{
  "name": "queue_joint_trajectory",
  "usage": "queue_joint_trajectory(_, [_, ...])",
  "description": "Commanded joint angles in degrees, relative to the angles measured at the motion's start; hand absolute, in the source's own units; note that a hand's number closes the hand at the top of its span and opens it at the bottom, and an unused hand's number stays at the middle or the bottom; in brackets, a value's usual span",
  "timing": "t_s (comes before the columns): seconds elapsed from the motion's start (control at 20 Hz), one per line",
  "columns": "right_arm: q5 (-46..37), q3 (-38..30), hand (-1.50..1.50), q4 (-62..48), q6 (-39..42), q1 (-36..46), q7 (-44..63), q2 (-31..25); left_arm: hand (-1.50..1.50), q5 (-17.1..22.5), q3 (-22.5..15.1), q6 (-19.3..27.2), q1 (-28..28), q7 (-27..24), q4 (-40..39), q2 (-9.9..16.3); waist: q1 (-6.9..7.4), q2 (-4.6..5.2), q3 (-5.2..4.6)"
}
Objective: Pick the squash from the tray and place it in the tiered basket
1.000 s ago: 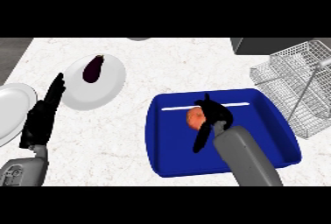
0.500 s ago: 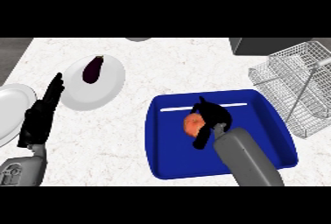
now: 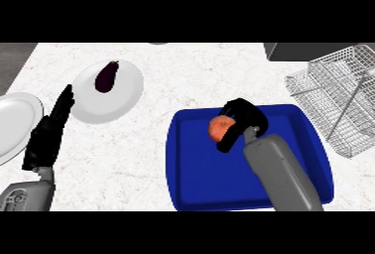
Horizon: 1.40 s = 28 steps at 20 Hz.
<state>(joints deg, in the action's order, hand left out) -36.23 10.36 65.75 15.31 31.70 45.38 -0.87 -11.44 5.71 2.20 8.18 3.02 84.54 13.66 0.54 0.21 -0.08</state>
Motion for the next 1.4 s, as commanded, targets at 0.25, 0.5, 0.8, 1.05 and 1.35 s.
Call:
queue_joint_trajectory(0.25, [-14.13, -15.83, 1.50, -5.51, -27.87, 14.80, 20.68, -8.31, 0.00, -0.27, -1.33, -0.38, 0.95, -0.48, 0.34, -0.69, 3.15, 1.82, -0.17])
queue_joint_trajectory(0.5, [-28.72, -15.97, 1.50, -10.72, -35.63, 22.36, 26.18, -14.73, 0.00, -1.18, -2.92, -0.52, 3.08, 0.70, 0.91, -1.18, 5.37, 2.22, -0.28])
queue_joint_trajectory(0.8, [-43.43, -16.88, 1.50, -17.56, -38.45, 31.33, 32.03, -17.80, 0.00, -1.83, -4.12, -0.87, 3.87, 0.39, -0.25, -1.70, 6.02, 2.15, -0.22])
queue_joint_trajectory(1.05, [-51.83, -18.40, 1.50, -26.57, -30.62, 38.75, 35.43, -20.48, 0.00, -1.56, -2.86, -0.46, 5.16, 0.57, -0.84, -1.19, 5.49, 1.80, -0.16])
queue_joint_trajectory(1.35, [-52.89, -23.84, 1.50, -31.76, -34.29, 44.44, 34.07, -20.28, 0.00, -1.25, -1.76, 0.04, 5.69, 2.02, -2.20, -1.29, 3.90, 1.42, 0.03])
